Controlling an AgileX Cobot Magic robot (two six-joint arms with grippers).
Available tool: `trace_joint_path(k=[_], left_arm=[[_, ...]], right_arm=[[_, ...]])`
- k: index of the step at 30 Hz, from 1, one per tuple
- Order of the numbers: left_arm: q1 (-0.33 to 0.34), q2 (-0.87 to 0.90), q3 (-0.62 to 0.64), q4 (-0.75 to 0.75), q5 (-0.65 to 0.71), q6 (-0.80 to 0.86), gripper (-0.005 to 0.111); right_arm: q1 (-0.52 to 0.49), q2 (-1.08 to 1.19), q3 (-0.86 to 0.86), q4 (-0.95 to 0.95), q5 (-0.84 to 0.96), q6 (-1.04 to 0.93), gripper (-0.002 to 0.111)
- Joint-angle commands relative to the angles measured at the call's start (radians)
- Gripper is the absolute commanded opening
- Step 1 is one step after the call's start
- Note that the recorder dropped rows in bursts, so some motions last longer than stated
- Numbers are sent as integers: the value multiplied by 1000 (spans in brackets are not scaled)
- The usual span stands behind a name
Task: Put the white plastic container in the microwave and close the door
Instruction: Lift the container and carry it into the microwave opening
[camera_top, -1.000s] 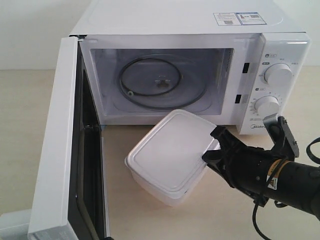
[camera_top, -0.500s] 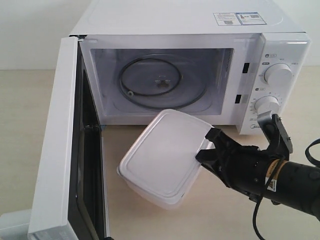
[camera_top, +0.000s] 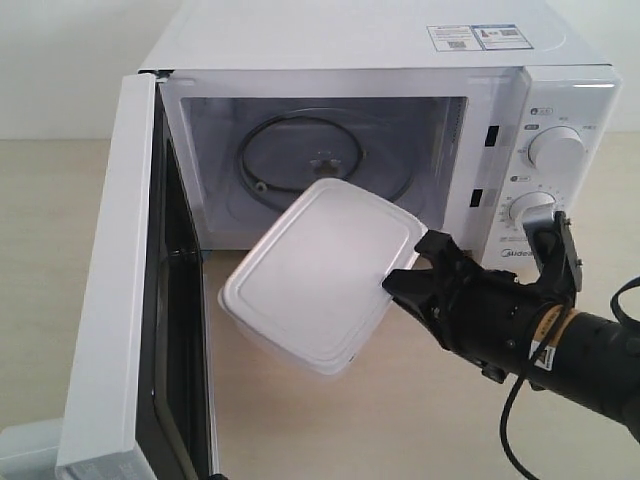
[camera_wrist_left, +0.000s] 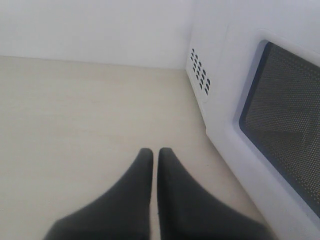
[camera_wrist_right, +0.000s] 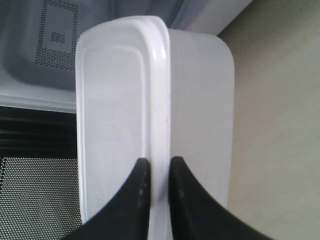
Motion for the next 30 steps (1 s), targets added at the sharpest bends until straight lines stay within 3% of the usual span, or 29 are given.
trace_joint_path(k=[1,9,13,30], left_arm=[[2,-4,3,5,-1,0,4],[2,-4,3,5,-1,0,4],[2,-4,3,5,-1,0,4],[2,-4,3,5,-1,0,4]], right_arm=[[57,-8,-2,104,-59,-1,0],[254,-8,-2,523,-78,-152,0],[304,-8,-38,628,-67,-185,0],[319,93,-406,900,159,-399,0]])
